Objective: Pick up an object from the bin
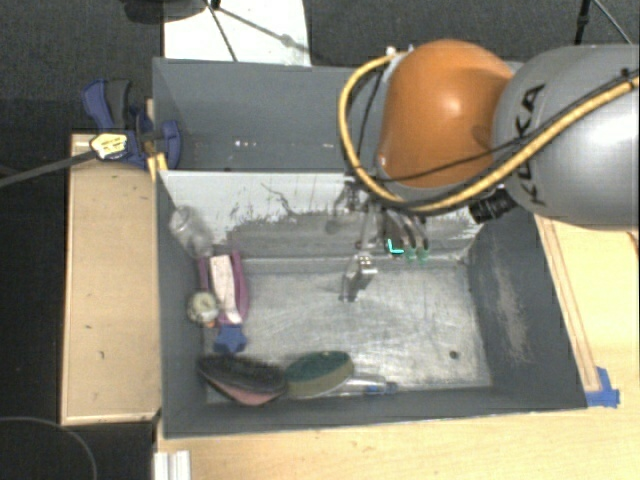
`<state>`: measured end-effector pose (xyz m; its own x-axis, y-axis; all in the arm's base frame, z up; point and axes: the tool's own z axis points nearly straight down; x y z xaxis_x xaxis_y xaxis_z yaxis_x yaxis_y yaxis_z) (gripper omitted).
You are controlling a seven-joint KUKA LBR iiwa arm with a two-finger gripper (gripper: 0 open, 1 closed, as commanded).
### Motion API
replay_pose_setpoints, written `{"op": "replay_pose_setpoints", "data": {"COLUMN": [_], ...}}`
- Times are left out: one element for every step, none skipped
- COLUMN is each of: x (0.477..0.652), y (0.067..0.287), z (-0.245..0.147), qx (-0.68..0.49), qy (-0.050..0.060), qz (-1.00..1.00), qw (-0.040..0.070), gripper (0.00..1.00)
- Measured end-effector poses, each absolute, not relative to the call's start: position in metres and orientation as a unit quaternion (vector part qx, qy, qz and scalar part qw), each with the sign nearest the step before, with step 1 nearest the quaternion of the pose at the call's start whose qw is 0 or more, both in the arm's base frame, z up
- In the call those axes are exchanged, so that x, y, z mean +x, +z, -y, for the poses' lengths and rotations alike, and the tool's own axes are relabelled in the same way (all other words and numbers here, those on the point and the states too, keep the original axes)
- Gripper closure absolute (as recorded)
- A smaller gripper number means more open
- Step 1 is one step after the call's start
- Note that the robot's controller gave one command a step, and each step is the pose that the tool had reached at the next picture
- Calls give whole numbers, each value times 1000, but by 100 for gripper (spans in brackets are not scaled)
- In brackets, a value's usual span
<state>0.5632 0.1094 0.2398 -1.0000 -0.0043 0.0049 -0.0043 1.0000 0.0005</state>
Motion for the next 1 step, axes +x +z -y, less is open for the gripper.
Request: {"op": "replay_pose_setpoints", "data": {"x": [491], "y": [129], "z": [-122], "qx": [62], "qy": [0], "qz": [998], "qw": [4], "gripper": [0]}}
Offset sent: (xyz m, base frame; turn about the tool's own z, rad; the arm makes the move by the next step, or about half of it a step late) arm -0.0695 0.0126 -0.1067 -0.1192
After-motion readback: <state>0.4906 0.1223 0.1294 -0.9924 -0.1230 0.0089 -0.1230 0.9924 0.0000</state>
